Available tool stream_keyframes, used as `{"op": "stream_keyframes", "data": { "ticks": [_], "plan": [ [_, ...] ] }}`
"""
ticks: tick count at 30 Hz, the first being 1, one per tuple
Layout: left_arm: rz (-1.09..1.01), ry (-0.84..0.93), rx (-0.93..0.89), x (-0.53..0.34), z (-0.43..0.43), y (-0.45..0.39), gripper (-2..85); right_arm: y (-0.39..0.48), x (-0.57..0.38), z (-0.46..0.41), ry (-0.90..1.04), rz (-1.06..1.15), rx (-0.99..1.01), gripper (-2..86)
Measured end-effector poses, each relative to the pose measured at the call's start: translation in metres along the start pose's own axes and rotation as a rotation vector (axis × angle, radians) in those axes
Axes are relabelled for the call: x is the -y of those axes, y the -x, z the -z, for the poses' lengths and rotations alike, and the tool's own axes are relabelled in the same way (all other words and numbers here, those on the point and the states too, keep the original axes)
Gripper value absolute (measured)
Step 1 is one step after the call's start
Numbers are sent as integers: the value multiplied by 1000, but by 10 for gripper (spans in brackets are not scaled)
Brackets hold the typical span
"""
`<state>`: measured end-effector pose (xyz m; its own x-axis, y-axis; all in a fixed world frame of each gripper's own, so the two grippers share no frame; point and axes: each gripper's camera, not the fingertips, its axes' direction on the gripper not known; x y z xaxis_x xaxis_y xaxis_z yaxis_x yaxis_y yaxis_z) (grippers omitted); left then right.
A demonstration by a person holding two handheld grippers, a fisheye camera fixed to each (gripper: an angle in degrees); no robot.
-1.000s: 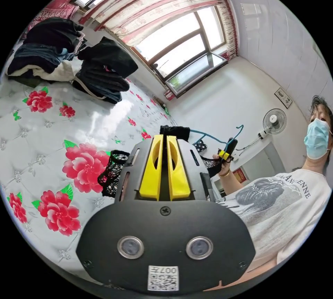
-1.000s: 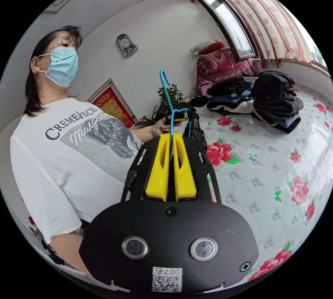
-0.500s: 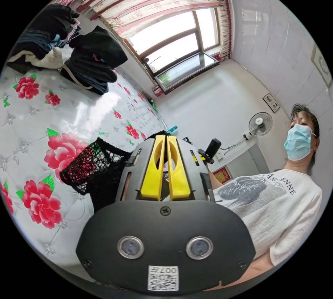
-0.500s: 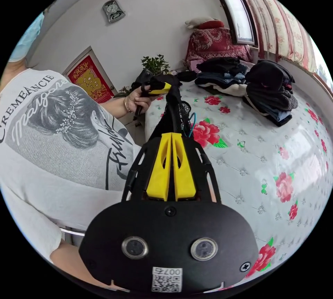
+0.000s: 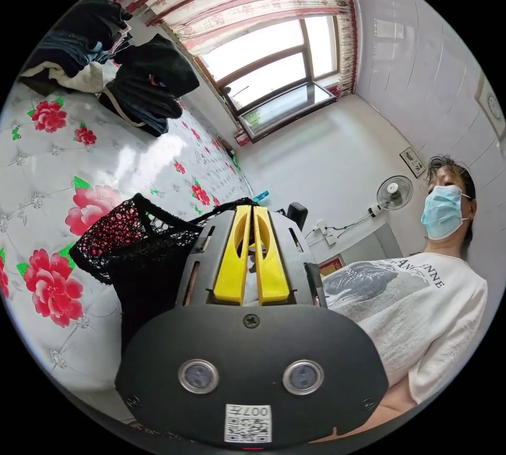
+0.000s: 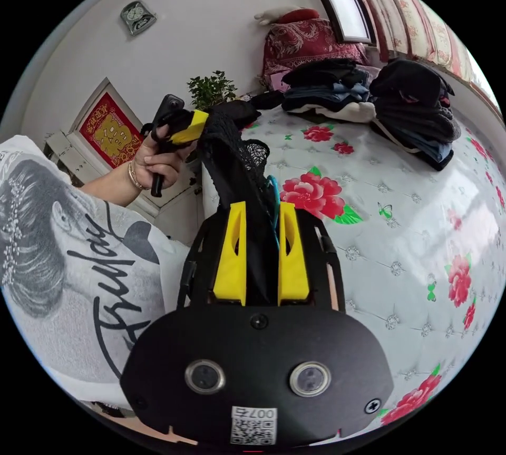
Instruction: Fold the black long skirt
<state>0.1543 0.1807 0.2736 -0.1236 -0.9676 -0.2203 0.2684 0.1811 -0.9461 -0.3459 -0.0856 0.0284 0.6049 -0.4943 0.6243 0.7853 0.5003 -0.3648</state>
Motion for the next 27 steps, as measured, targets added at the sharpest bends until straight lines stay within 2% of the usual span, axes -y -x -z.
{"op": "stream_keyframes", "data": {
  "ticks": [3,7,10,12,13,15,16,18,21,23,24,27],
  "plan": [
    [90,-76,112,3,20,10,-10,-4,0,8,21,19,-3,7],
    [237,-226,286,-4,59,28,-10,-13,-31,91,-155,97,50,0],
    [260,-275,259,-8,68,38,-10,-51,-60,165,-393,-19,209,-1],
    [313,-263,320,-5,62,44,-10,-73,-77,199,-533,-66,271,-2],
    [331,-327,279,-4,67,49,-10,-89,-89,219,-623,-64,366,-2],
    [352,-429,181,-1,77,58,-10,-107,-103,243,-662,-95,365,-2],
    [350,-424,164,3,78,60,-10,-117,-115,260,-697,-122,310,-2],
    [290,-297,205,22,70,56,-10,-134,-133,285,-757,-171,251,-2],
    [216,-137,247,34,46,50,-10,-174,-174,324,-989,-309,236,-2],
    [227,-73,244,32,28,54,-10,-210,-216,349,-1227,-466,187,-1],
    [239,-45,252,30,17,58,-10,-220,-227,355,-1263,-510,154,0],
    [266,7,291,23,2,66,-10,-252,-285,384,-1346,-791,-142,4]
  ]
}}
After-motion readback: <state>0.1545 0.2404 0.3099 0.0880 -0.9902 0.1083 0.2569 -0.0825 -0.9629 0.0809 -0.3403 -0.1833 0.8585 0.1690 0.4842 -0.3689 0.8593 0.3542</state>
